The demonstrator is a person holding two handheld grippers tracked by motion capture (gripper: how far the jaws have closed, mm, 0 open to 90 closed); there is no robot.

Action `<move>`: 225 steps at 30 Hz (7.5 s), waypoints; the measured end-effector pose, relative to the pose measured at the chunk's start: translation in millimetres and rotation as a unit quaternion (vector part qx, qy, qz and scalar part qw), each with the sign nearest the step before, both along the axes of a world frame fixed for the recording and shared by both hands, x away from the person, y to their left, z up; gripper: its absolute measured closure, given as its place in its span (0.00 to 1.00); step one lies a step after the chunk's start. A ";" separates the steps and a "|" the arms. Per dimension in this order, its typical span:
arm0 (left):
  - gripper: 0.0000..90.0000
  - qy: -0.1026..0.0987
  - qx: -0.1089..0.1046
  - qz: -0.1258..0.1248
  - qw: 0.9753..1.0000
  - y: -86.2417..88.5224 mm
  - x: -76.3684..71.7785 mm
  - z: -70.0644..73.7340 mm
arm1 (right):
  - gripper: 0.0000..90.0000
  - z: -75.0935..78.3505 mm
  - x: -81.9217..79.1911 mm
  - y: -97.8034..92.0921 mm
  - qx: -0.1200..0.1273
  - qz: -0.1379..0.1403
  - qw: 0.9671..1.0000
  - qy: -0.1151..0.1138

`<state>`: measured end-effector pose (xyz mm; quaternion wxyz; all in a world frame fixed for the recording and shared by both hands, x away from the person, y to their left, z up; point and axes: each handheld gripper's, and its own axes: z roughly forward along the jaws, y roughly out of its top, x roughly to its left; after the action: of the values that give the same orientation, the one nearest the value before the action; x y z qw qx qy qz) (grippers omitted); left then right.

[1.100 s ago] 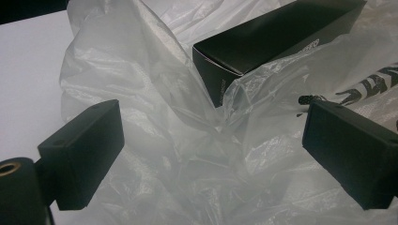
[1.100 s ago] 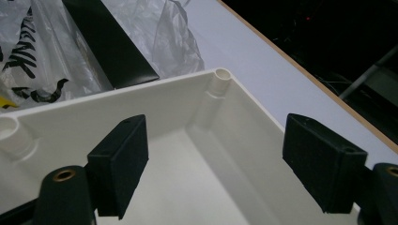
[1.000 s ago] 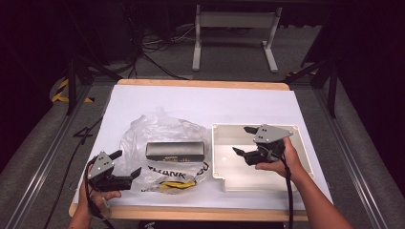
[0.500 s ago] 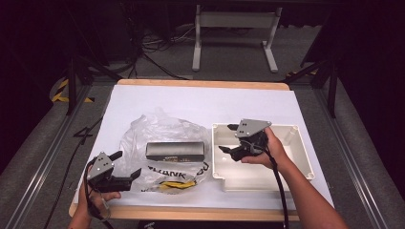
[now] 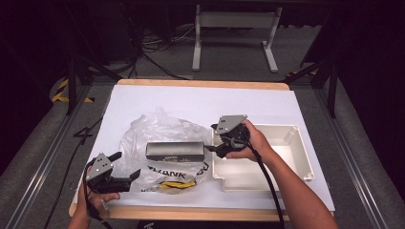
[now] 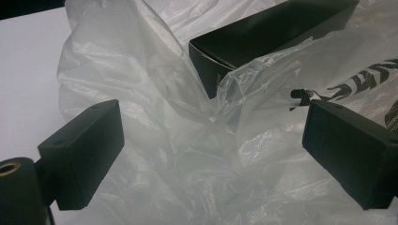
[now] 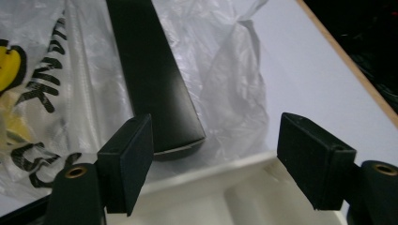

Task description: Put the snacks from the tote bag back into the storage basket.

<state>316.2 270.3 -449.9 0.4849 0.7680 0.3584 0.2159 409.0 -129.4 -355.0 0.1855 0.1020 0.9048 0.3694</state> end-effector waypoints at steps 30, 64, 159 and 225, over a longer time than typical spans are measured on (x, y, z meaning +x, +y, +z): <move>0.08 0.001 -0.011 0.007 1.000 5.6 -1.4 0.2 | 0.32 -32.1 25.5 58.1 -0.090 0.059 0.991 0.079; 0.08 0.000 -0.007 0.000 1.000 4.0 -1.6 0.6 | 0.48 -26.6 20.8 73.1 -0.184 0.099 0.974 0.092; 0.08 0.005 -0.008 -0.003 1.000 0.4 -1.6 1.6 | 0.48 7.1 -14.0 -159.2 -0.166 0.027 0.982 0.087; 0.08 0.001 -0.014 0.005 1.000 2.6 -2.5 3.3 | 0.23 14.9 -23.9 -164.5 -0.167 -0.062 0.983 0.032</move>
<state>313.7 272.9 -446.6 0.4942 0.7594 0.3661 0.2123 385.1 -293.9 -340.1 0.1931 0.1374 0.9512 0.1976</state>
